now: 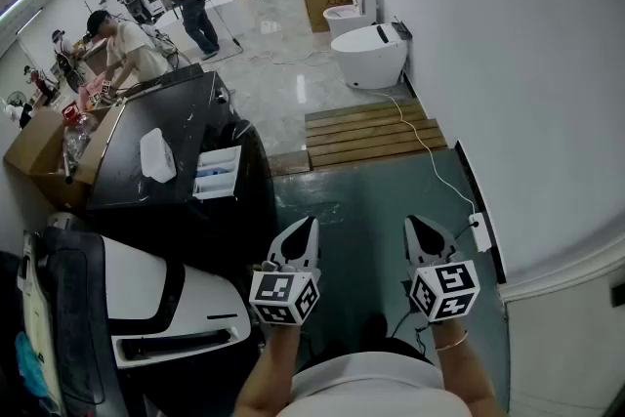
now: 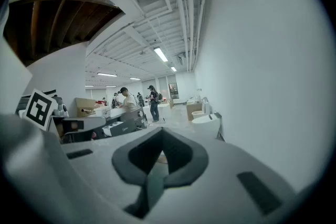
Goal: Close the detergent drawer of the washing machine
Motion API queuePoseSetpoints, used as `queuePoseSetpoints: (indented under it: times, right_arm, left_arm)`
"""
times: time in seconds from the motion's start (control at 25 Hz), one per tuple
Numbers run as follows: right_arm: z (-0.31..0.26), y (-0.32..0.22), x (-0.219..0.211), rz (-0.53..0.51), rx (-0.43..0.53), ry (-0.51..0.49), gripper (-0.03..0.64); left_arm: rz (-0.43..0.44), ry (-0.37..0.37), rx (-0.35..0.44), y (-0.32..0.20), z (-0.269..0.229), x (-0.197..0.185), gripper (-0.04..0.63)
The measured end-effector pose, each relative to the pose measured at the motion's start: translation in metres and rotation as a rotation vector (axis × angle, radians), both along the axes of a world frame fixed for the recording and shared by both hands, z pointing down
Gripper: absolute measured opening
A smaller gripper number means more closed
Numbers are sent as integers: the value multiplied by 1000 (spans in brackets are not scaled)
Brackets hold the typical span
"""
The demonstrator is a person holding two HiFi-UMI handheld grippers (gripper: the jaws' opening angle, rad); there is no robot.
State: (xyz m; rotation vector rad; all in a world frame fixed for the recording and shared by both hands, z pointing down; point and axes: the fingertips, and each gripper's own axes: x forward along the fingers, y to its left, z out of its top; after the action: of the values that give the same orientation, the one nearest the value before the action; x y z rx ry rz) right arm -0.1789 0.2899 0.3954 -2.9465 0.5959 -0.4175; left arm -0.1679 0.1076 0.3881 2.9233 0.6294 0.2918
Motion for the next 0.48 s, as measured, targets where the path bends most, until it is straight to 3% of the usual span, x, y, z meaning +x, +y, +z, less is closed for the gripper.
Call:
queuePoseSetpoints:
  times: [0.48]
  right_arm:
    - [2,21,15,4,14,12,2]
  left_arm:
    - [-3,5,18,25,3,14,-6]
